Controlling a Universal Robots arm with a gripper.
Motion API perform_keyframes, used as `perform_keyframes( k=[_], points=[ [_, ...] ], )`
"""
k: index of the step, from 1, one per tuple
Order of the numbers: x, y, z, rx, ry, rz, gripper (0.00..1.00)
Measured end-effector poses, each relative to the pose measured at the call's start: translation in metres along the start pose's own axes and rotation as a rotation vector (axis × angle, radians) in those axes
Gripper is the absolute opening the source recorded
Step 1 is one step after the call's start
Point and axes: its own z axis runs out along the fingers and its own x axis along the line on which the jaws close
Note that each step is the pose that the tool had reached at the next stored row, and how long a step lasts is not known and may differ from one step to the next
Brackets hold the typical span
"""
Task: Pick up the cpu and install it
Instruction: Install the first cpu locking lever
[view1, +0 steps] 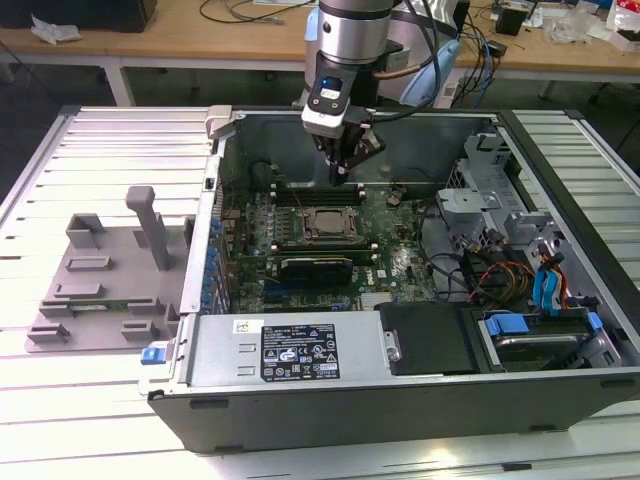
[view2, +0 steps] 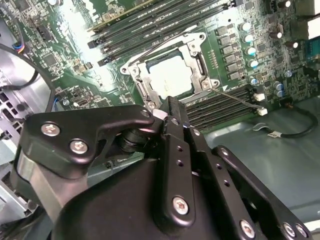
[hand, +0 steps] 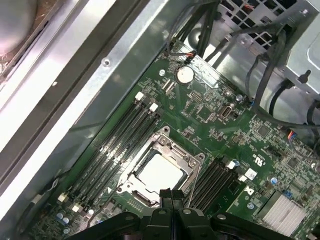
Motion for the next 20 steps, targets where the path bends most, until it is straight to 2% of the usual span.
perform_keyframes(
  k=[3, 4, 9, 15, 20],
  points=[
    [0.0000, 0.0000, 0.0000, -0.0029, -0.0021, -0.055, 0.11],
    [0.0000, 0.0000, 0.0000, -0.0052, -0.0040, -0.100, 0.11],
    [0.0000, 0.0000, 0.0000, -0.0074, -0.0055, -0.140, 0.11],
    [0.0000, 0.0000, 0.0000, -0.0118, -0.0088, -0.224, 0.11],
    [0.0000, 0.0000, 0.0000, -0.0142, -0.0105, -0.268, 0.11]
  ],
)
